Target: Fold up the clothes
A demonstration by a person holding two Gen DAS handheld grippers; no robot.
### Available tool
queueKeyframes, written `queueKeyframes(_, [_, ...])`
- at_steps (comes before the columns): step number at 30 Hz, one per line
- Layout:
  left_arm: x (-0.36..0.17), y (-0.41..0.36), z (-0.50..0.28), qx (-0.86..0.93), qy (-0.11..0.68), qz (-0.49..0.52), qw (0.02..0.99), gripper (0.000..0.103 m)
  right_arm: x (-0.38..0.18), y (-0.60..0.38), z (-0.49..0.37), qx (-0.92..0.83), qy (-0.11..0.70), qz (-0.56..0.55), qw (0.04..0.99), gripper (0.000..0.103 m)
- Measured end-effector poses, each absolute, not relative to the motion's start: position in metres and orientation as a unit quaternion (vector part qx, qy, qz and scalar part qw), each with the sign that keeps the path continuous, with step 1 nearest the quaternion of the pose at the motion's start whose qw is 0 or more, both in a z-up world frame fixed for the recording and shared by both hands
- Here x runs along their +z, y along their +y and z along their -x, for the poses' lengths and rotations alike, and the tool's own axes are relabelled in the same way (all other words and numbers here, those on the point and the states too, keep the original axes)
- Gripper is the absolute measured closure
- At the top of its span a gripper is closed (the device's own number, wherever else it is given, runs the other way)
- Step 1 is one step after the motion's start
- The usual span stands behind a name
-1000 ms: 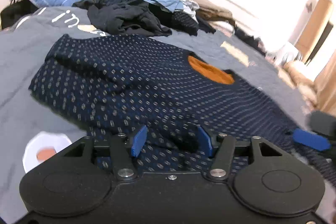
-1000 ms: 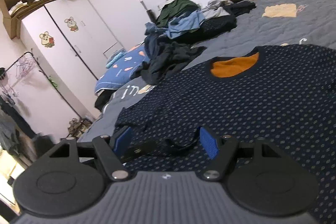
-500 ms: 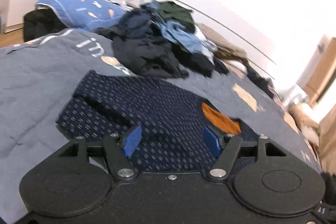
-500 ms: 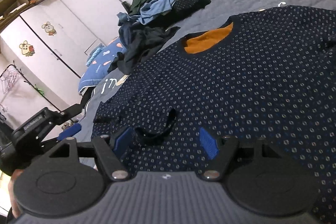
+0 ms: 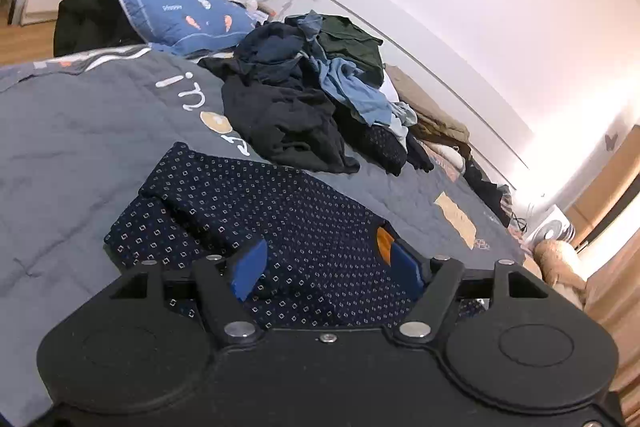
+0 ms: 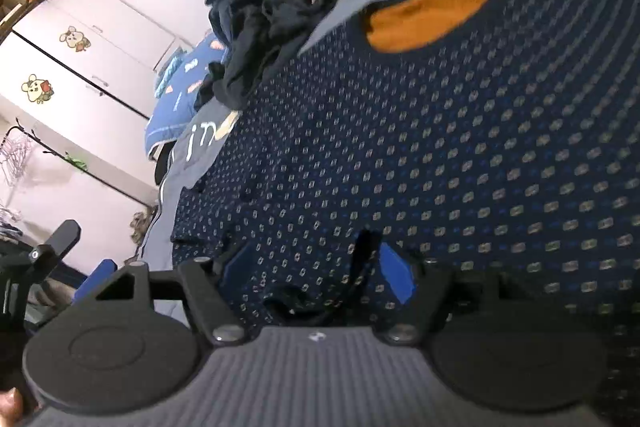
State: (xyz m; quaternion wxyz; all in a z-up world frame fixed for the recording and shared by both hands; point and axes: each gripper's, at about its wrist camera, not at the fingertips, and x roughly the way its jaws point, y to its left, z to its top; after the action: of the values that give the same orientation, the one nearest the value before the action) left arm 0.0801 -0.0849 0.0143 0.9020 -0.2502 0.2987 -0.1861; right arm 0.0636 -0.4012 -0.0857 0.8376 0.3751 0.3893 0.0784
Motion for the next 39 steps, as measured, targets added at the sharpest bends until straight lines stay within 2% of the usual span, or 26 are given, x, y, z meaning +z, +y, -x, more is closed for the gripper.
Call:
queueKeyframes(6, [0.016,-0.082,-0.08,-0.185,0.298,0.258,0.9,0.035,-0.103,-0.392,-0.081,0.068,0.415,-0.362,0.832,0.036])
queueKeyframes(11, [0.018,-0.076,-0.081,-0.179,0.297,0.271,0.898,0.034,-0.107,-0.396,-0.083,0.072,0.404,-0.366,0.836,0.039])
queueKeyframes(12, [0.017,-0.076,-0.081,-0.177,0.298,0.273,0.897,0.034,-0.108,-0.397,-0.083,0.071,0.401,-0.371,0.835,0.042])
queueKeyframes(13, [0.017,-0.075,-0.082,-0.175,0.3,0.274,0.897,0.034,-0.107,-0.397,-0.083,0.068,0.398,-0.375,0.834,0.051])
queueKeyframes(14, [0.017,-0.075,-0.082,-0.173,0.301,0.275,0.897,0.034,-0.107,-0.398,-0.084,0.07,0.395,-0.381,0.833,0.067])
queueKeyframes(16, [0.017,-0.074,-0.083,-0.168,0.302,0.276,0.897,0.034,-0.107,-0.398,-0.086,0.089,0.392,-0.4,0.824,0.084])
queueKeyframes(19, [0.018,-0.07,-0.083,-0.164,0.3,0.279,0.898,0.034,-0.103,-0.394,-0.086,0.102,0.385,-0.402,0.825,0.089])
queueKeyframes(27, [0.019,-0.065,-0.086,-0.157,0.299,0.287,0.896,0.033,-0.054,-0.432,-0.072,0.074,0.303,-0.404,0.86,0.093])
queueKeyframes(35, [0.017,-0.07,-0.086,-0.165,0.298,0.273,0.9,0.033,0.002,-0.544,-0.054,-0.039,0.227,-0.387,0.893,0.094])
queueKeyframes(39, [0.015,-0.077,-0.085,-0.172,0.302,0.259,0.901,0.033,0.009,-0.594,-0.047,-0.111,0.228,-0.364,0.896,0.094])
